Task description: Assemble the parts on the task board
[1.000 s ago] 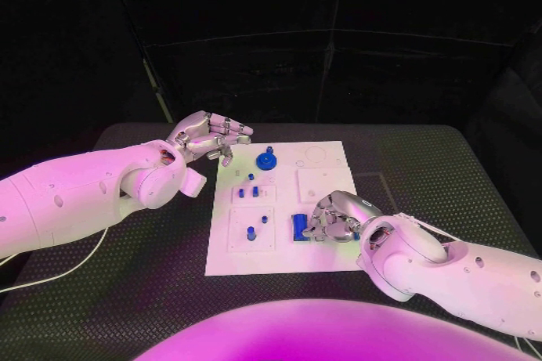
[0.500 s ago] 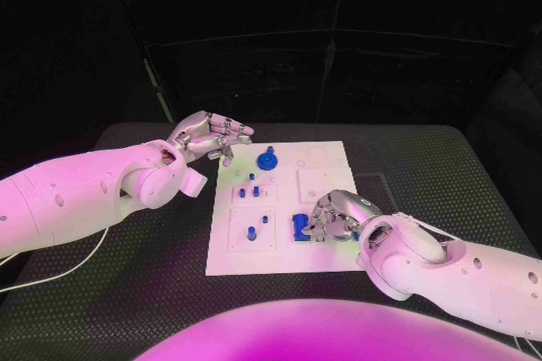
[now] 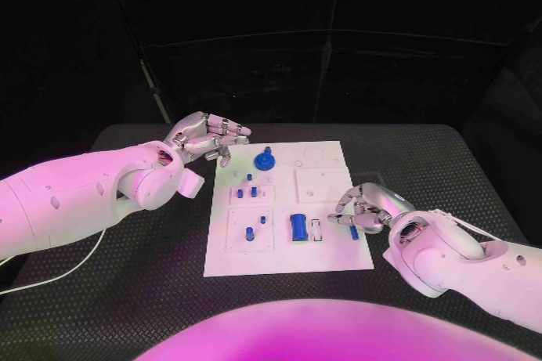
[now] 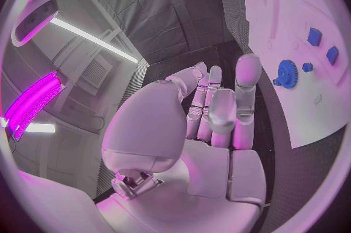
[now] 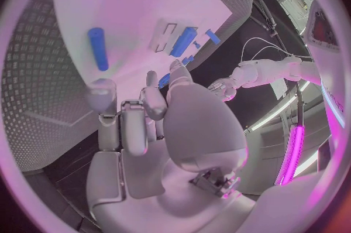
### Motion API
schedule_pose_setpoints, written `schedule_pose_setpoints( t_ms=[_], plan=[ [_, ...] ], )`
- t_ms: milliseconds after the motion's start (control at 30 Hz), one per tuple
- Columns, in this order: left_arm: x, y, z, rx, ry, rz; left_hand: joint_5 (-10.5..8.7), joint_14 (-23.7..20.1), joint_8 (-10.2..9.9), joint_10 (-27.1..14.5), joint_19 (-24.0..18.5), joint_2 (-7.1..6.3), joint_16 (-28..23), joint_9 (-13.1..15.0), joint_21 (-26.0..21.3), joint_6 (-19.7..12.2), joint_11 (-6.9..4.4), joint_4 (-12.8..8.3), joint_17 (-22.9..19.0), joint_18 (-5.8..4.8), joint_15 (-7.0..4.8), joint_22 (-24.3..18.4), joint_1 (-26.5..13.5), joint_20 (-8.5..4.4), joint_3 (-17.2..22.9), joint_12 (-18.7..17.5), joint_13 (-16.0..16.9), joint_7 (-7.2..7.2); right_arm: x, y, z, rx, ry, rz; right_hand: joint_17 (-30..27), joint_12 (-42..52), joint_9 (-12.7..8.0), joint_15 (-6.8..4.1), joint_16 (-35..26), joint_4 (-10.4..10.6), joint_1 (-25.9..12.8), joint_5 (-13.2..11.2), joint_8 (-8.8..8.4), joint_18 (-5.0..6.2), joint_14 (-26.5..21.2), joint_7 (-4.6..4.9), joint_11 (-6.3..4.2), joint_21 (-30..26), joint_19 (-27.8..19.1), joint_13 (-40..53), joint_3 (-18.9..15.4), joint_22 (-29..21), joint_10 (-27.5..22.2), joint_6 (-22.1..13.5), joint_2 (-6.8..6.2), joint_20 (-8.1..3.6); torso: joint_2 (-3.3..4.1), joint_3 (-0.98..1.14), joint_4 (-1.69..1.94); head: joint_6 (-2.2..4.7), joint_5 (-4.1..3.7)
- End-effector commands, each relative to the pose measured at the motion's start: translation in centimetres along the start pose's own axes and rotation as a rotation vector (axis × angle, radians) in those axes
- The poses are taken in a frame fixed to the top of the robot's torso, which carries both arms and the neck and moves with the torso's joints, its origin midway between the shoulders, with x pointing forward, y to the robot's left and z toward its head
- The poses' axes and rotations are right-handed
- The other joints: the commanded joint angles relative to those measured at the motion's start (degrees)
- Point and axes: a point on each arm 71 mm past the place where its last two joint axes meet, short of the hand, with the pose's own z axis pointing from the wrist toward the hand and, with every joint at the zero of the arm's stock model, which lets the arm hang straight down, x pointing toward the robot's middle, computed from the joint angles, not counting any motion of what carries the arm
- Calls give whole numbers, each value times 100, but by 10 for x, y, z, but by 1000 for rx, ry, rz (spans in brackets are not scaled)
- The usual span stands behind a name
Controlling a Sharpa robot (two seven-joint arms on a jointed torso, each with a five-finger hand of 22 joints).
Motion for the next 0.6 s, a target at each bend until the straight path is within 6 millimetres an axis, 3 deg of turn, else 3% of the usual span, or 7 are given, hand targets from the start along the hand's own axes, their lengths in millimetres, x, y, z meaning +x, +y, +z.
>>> schedule_pose_setpoints(
  t_ms=[33, 167, 267, 467, 600],
  plan=[
    [2, -2, 1, 6, 11, -9, -15, -42, 14, -27, -48, 3, -7, -10, -26, -47, 1, -2, -7, 42, 7, -1, -37, 10, 21, 31, 9, 9, -7, -8, -4, 27, -12, 17, 512, -87, -56, 59, -24, 3, 117, 27, -113, -52, 413, 30, 66, -43, -21, -59, -49, -40, -48, -71, -20, 60, 1, 3, -5, 2, -43],
    [3, -2, 1, 8, 13, -10, -15, -42, 14, -27, -48, 3, -7, -10, -26, -47, 1, -2, -7, 42, 7, -1, -37, 10, 21, 31, 9, 9, -16, -20, -9, 53, -11, -39, 491, -119, -84, 72, -35, 7, 145, 35, -170, -47, 408, 42, 78, -55, -32, -88, -67, -58, -67, -75, -11, 75, -10, 1, -19, 2, -92],
    [4, -2, 1, 9, 14, -10, -15, -42, 14, -27, -48, 3, -7, -10, -26, -47, 1, -2, -7, 42, 7, -1, -37, 10, 21, 31, 9, 9, -19, -26, -10, 66, -15, -74, 483, -134, -93, 76, -40, 13, 149, 29, -188, -45, 406, 45, 82, -60, -36, -102, -76, -65, -75, -63, -7, 80, -6, -11, -5, 2, -130],
    [4, -2, 1, 8, 17, -11, -15, -42, 14, -29, -46, 5, -6, -10, -23, -48, 2, 0, -6, 41, 8, 1, -41, 11, 22, 34, 10, 9, -20, -32, -8, 70, -20, -134, 371, -271, -127, 87, -98, 46, 162, 53, -255, -28, 379, 53, 91, -112, -82, -227, -121, -149, -152, -17, 6, 97, -6, 2, -8, 2, -136],
    [4, -2, 1, 8, 18, -12, -15, -42, 14, -29, -46, 5, -6, -10, -23, -48, 2, 0, -6, 41, 8, 1, -41, 11, 22, 34, 10, 9, -18, -34, -5, 74, 3, -166, 334, -325, -143, 89, -122, 85, 153, 40, -285, -20, 368, 47, 90, -143, -105, -274, -168, -190, -183, 51, 7, 105, -9, -14, 5, 2, -145]
  ],
)
